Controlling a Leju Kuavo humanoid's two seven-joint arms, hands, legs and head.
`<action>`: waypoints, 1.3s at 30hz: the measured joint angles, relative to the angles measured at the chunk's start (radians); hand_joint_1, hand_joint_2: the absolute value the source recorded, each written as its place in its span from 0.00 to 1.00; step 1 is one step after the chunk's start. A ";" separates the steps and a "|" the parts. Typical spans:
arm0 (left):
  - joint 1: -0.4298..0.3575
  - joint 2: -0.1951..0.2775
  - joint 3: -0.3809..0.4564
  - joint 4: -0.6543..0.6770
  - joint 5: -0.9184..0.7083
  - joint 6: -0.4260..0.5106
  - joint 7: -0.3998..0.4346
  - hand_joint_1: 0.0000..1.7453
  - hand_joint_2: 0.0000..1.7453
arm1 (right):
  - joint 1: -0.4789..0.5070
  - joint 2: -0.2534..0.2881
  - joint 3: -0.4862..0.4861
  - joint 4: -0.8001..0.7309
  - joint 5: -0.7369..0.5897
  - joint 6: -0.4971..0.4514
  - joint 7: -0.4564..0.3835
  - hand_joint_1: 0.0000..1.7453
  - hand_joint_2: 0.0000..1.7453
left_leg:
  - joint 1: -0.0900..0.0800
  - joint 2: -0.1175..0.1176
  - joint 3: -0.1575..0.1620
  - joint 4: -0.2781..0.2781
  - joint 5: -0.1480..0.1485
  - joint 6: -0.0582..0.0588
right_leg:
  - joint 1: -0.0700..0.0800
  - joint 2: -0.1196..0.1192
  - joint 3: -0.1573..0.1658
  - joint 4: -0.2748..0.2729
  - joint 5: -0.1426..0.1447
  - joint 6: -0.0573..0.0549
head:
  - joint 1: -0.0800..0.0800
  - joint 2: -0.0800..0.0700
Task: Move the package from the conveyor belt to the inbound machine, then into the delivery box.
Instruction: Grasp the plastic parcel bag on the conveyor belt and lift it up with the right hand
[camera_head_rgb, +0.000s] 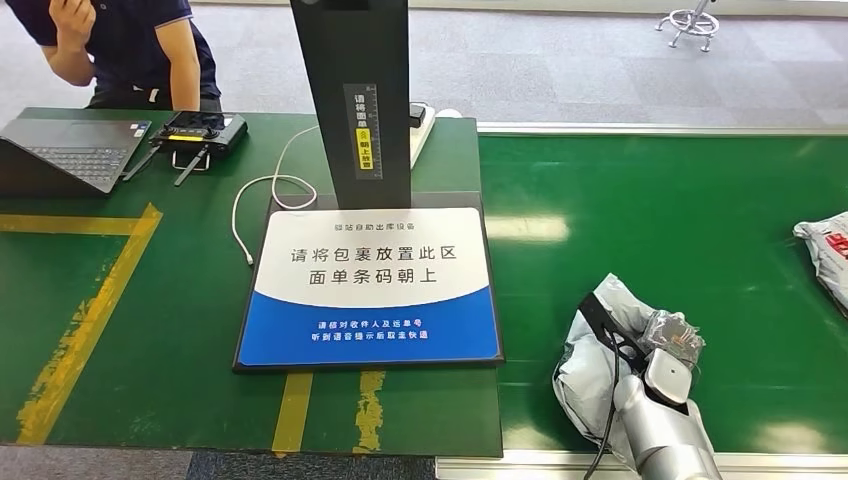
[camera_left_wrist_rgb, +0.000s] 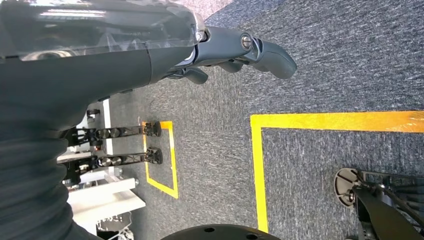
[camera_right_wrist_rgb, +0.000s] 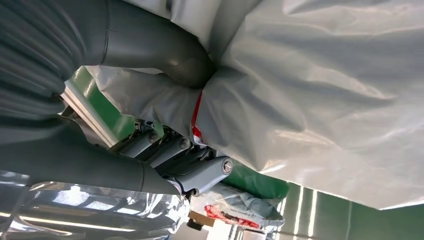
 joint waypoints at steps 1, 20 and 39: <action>0.000 0.000 0.000 0.000 0.000 0.000 -0.001 0.00 1.00 | 0.006 0.002 0.000 -0.008 0.001 -0.013 -0.004 1.00 1.00 | 0.000 0.000 0.000 0.000 0.000 0.000 | 0.000 0.000 0.000 0.000 0.000 0.000 | 0.000 0.000; 0.001 0.000 0.000 0.000 0.014 0.000 -0.015 0.00 1.00 | 0.174 0.116 0.075 -0.498 -0.038 -0.108 -0.089 1.00 1.00 | 0.000 0.000 -0.005 -0.001 0.000 0.000 | 0.000 0.000 -0.006 0.001 0.000 0.000 | 0.000 0.000; 0.001 -0.001 0.017 0.000 0.035 0.012 -0.018 0.00 1.00 | 0.250 0.174 0.235 -0.869 -0.046 -0.349 -0.173 1.00 1.00 | 0.000 0.000 -0.007 -0.001 0.000 -0.001 | 0.000 0.000 -0.008 0.001 0.000 -0.001 | 0.000 0.000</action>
